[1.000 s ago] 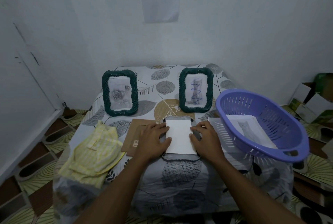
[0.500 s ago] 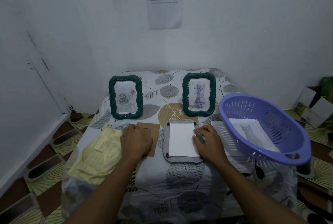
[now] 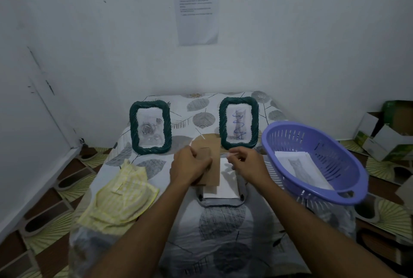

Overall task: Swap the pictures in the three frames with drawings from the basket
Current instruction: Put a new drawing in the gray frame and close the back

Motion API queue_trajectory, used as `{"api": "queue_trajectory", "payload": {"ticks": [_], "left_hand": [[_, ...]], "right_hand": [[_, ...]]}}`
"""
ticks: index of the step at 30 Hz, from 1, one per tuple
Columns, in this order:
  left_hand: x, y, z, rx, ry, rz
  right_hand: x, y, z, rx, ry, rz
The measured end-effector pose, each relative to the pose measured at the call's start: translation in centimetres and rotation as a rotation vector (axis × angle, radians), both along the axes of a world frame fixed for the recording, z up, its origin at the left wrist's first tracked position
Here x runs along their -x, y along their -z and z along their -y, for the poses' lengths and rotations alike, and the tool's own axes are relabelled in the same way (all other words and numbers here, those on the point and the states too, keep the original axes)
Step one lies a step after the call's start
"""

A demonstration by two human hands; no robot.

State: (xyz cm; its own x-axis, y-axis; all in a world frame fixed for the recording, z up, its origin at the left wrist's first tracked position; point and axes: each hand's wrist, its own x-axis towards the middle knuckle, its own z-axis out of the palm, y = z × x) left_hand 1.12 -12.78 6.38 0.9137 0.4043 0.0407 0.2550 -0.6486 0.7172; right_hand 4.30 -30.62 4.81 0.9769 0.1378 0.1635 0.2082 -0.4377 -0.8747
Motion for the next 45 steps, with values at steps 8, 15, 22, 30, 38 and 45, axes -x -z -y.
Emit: {"api": "queue_trajectory", "payload": {"ticks": [8, 15, 22, 30, 38, 45], "left_hand": [[0.4, 1.7, 0.5, 0.155, 0.15, 0.219], [0.9, 3.3, -0.9, 0.02, 0.28, 0.211], [1.2, 4.9, -1.1, -0.036, 0.262, 0.199], [1.1, 5.7, -1.2, -0.047, 0.278, 0.199], [1.1, 6.8, -1.7, -0.203, 0.313, 0.221], [0.7, 7.0, -1.8, -0.296, 0.342, 0.222]], "right_hand": [[0.0, -0.7, 0.7, -0.188, 0.05, -0.167], [-0.1, 0.3, 1.2, -0.078, 0.044, -0.181], [-0.2, 1.8, 1.0, 0.071, 0.04, -0.124], [-0.2, 2.4, 0.9, 0.262, 0.02, -0.016], [-0.4, 2.7, 0.7, 0.52, -0.058, 0.071], [-0.8, 3.5, 0.9, 0.661, -0.096, 0.184]]}}
